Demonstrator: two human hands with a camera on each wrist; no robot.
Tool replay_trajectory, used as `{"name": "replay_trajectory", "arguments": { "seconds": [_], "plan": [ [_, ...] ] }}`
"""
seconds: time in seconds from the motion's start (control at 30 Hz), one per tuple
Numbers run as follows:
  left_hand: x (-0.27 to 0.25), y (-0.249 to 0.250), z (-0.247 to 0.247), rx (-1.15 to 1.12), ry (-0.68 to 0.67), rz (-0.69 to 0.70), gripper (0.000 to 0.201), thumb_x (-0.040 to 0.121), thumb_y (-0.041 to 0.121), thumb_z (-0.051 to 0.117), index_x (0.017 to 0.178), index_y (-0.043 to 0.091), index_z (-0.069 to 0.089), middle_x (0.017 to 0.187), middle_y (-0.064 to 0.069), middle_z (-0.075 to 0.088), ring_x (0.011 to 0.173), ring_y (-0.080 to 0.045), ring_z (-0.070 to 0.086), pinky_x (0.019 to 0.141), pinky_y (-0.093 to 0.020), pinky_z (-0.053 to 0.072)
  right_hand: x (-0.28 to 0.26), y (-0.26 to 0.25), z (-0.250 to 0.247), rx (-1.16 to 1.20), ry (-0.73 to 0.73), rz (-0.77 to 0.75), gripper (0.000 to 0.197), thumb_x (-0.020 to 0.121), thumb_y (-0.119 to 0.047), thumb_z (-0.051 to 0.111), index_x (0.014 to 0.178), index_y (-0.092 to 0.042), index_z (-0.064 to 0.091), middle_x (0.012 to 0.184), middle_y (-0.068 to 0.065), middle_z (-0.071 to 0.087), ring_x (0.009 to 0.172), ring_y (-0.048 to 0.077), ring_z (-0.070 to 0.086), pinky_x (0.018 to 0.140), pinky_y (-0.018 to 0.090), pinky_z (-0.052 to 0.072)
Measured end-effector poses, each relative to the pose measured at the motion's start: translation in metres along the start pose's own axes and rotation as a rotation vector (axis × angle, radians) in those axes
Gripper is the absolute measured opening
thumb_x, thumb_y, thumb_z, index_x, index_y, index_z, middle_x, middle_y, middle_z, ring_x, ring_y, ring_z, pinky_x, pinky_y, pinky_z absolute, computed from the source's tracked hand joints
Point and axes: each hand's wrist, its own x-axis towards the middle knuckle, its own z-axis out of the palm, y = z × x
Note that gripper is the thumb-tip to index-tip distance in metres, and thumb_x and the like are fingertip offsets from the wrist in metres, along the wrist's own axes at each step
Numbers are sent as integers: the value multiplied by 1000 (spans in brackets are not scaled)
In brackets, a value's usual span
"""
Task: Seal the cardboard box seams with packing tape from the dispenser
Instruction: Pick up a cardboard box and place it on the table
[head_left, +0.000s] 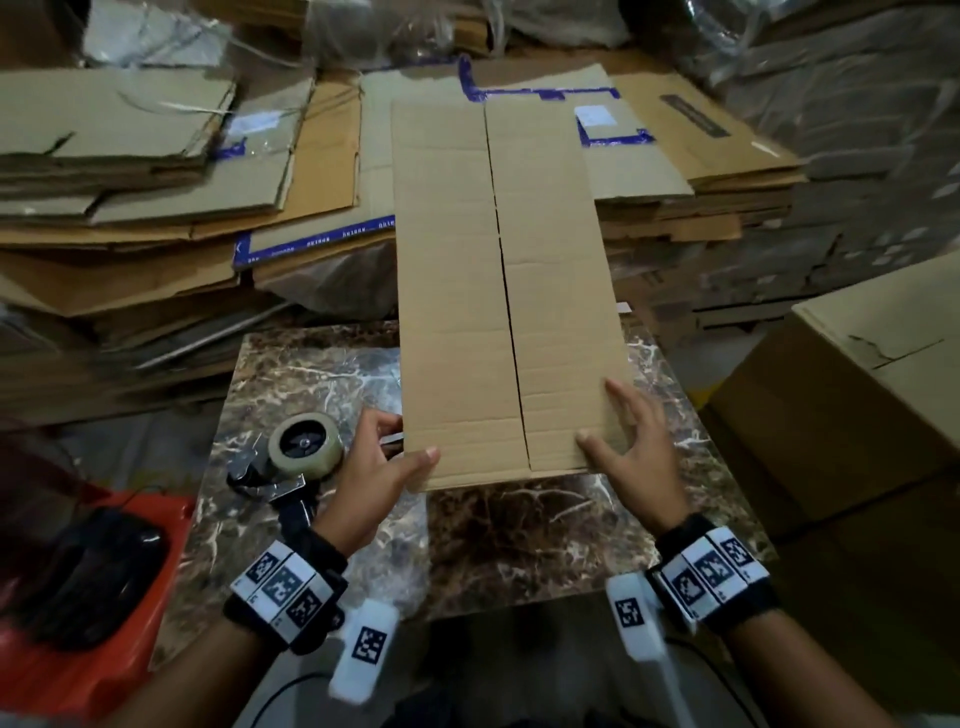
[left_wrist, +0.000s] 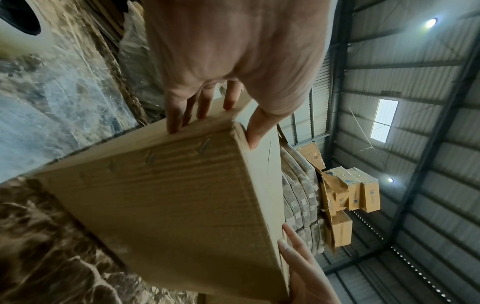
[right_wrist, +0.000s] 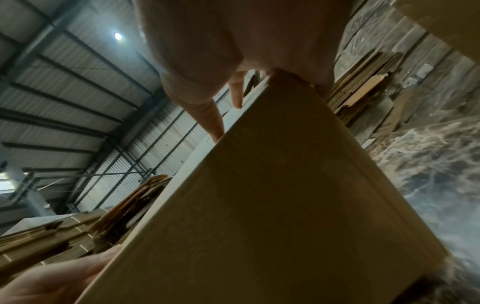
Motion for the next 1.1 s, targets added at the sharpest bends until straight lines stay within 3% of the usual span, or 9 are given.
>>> {"name": "replay_trajectory", "arguments": {
  "seconds": [0.17, 0.3, 0.4, 0.5, 0.6, 0.73, 0.9, 1.0, 1.1],
  "plan": [
    [-24, -14, 17, 48, 56, -50, 36, 85, 8, 74, 105, 10, 45, 118, -5, 58, 112, -22, 56, 89, -40, 50, -16, 24, -7, -11, -120, 52, 74, 83, -24, 76, 147, -26, 39, 145, 4, 36, 128, 18, 41, 104, 33, 37],
    [-55, -28, 38, 23, 97, -84, 37, 85, 9, 73, 109, 4, 45, 116, -10, 61, 109, -27, 60, 79, -37, 52, -28, 37, -24, -41, -179, 26, 73, 84, -27, 74, 147, -26, 37, 145, 4, 36, 127, 19, 43, 104, 34, 40],
    [-78, -43, 51, 21, 150, -95, 39, 85, 19, 76, 111, 10, 48, 115, -12, 61, 105, -28, 62, 76, -38, 55, -30, 46, -35, -147, -217, 2, 66, 86, -32, 71, 145, -24, 43, 143, 5, 43, 127, 21, 46, 103, 35, 40],
    [-99, -51, 59, 46, 181, -27, 59, 79, 34, 77, 129, 28, 46, 125, 0, 61, 110, -17, 63, 83, -36, 56, -32, 49, -40, -278, -287, -70, 62, 88, -43, 65, 144, -23, 44, 139, 8, 47, 125, 25, 48, 100, 34, 41],
    [-104, -48, 67, 149, 159, 69, 64, 92, 24, 68, 146, 36, 36, 141, 20, 46, 120, 5, 53, 94, -21, 48, -26, 47, -42, -340, -322, -118, 60, 91, -47, 60, 143, -23, 44, 136, 12, 47, 122, 29, 49, 99, 38, 44],
    [-89, -40, 72, 433, 110, 183, 53, 101, 31, 51, 151, 20, 36, 150, 10, 38, 137, -5, 39, 111, -27, 36, -1, 37, -40, -526, -308, -136, 46, 96, -48, 47, 139, -30, 47, 150, 13, 35, 132, 34, 39, 105, 52, 39],
    [-57, -33, 57, 724, -10, 254, 54, 100, 43, 32, 149, 23, 39, 137, -7, 55, 127, -20, 50, 108, -37, 39, -7, 6, -13, -706, -409, -241, 39, 101, -46, 34, 134, -29, 47, 163, 8, 18, 149, 29, 15, 115, 62, 13],
    [-39, -30, 41, 793, -99, 272, 50, 100, 40, 34, 147, 26, 44, 143, -9, 46, 133, -23, 42, 112, -43, 35, -33, -11, 20, -720, -462, -295, 49, 101, -48, 26, 142, -25, 38, 159, 10, 26, 148, 29, 18, 117, 60, 14],
    [-31, -35, 18, 817, -137, 310, 49, 102, 32, 45, 150, 29, 37, 153, -5, 35, 139, -19, 34, 115, -39, 30, -44, -32, 44, -729, -433, -230, 55, 101, -48, 25, 149, -22, 33, 160, 13, 25, 148, 33, 17, 118, 59, 13]
  ]
}}
